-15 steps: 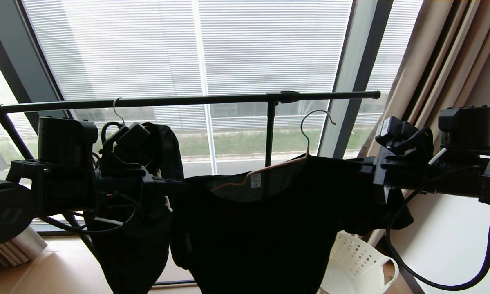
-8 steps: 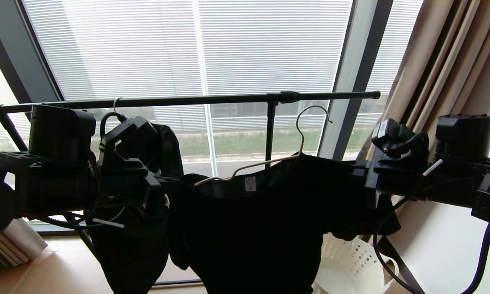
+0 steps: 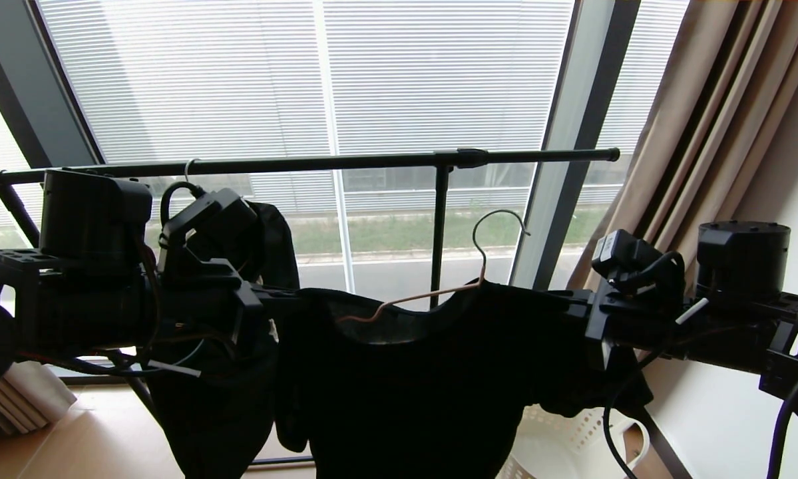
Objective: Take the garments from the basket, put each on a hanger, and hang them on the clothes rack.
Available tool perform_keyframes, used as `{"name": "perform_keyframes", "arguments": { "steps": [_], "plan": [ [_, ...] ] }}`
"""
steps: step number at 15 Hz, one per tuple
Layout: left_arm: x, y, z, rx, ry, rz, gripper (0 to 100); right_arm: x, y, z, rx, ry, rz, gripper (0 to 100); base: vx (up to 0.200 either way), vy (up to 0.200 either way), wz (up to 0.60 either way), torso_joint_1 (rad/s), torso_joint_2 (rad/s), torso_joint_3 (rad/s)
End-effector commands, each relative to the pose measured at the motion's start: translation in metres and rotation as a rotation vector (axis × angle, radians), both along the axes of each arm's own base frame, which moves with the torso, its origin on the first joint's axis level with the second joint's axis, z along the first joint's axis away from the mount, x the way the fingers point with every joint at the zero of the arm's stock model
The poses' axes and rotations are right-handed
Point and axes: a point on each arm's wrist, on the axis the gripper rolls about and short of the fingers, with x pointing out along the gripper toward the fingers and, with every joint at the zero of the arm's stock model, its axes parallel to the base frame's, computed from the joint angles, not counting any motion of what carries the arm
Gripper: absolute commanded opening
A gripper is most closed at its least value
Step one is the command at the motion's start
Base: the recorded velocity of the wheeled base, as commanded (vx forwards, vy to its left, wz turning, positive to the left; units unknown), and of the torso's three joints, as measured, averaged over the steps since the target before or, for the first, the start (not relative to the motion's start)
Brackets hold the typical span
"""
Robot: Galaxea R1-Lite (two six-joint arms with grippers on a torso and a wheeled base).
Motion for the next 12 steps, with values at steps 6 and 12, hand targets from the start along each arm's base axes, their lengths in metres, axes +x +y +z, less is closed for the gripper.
{"name": "perform_keyframes", "arguments": {
  "steps": [6, 12],
  "plan": [
    [-0.002, -0.005, -0.004, 0.002, 0.018, -0.020, 0, 0.004, 0.034, -0.029, -0.035, 0.072, -0.059, 0, 0.000, 0.000, 0.00, 0.000, 0.00, 0.000],
    [0.004, -0.007, -0.008, 0.005, 0.024, 0.003, 0, 0.011, 0.049, -0.054, -0.086, 0.047, -0.166, 0, 0.000, 0.000, 0.00, 0.000, 0.00, 0.000]
  ]
}}
